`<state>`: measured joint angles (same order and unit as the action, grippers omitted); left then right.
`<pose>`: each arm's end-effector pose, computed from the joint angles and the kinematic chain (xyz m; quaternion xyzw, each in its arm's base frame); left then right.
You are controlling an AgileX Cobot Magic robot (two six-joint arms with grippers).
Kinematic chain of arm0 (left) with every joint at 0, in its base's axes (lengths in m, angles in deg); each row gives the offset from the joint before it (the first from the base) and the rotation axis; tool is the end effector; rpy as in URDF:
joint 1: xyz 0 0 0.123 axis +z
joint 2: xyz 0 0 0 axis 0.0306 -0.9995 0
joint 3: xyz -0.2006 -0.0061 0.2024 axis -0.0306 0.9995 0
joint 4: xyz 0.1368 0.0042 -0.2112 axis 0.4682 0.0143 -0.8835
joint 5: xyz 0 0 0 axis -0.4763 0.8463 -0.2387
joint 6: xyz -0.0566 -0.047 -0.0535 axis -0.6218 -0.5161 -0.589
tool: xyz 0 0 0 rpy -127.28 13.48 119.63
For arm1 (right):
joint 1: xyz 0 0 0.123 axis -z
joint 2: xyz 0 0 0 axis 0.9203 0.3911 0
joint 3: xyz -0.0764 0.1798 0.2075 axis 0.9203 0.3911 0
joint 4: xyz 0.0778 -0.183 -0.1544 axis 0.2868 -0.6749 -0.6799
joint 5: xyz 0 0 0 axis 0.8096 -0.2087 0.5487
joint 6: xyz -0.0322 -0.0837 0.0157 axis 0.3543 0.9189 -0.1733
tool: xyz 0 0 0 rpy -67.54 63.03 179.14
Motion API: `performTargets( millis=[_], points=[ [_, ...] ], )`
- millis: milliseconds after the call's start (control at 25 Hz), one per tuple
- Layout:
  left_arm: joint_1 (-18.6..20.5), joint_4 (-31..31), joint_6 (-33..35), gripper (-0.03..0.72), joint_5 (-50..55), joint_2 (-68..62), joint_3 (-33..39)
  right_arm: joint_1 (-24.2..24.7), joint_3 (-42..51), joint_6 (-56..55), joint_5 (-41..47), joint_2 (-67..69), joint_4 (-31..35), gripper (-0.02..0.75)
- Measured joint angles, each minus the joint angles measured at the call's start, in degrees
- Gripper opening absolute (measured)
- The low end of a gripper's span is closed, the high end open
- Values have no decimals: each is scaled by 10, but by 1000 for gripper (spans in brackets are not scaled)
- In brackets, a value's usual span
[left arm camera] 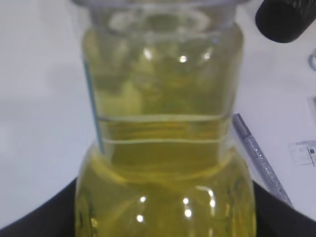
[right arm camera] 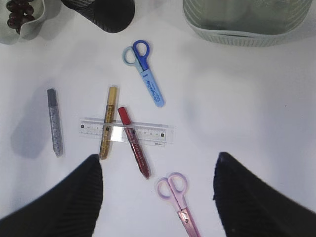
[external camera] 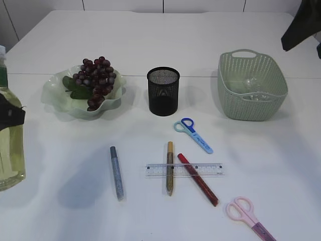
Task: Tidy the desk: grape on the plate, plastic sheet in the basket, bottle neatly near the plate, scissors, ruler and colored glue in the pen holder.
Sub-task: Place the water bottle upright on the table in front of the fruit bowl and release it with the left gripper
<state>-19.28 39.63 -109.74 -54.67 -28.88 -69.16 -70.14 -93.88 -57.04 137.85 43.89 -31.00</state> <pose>0.2192 -0.0635 0.2613 0.0340 0.9197 -0.0722 0.3844 0.2862 0.0418 0.3829 -0.0284 0.9634 0.1531 0.2181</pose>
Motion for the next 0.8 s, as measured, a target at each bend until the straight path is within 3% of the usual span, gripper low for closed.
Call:
performTargets(
  millis=[240,440,640,800],
  points=[
    [0,26,-2,449,-154,45,93,0,0,13,0,0,0,545],
    [27,35,-2,449,-325,46,151,0,0,29,0,0,0,544],
    [68,-3,78,449,-454,16,169,0,0,46,0,0,0,544],
    [73,-53,161,449,-540,-37,170,0,0,53,0,0,0,545]
  ],
)
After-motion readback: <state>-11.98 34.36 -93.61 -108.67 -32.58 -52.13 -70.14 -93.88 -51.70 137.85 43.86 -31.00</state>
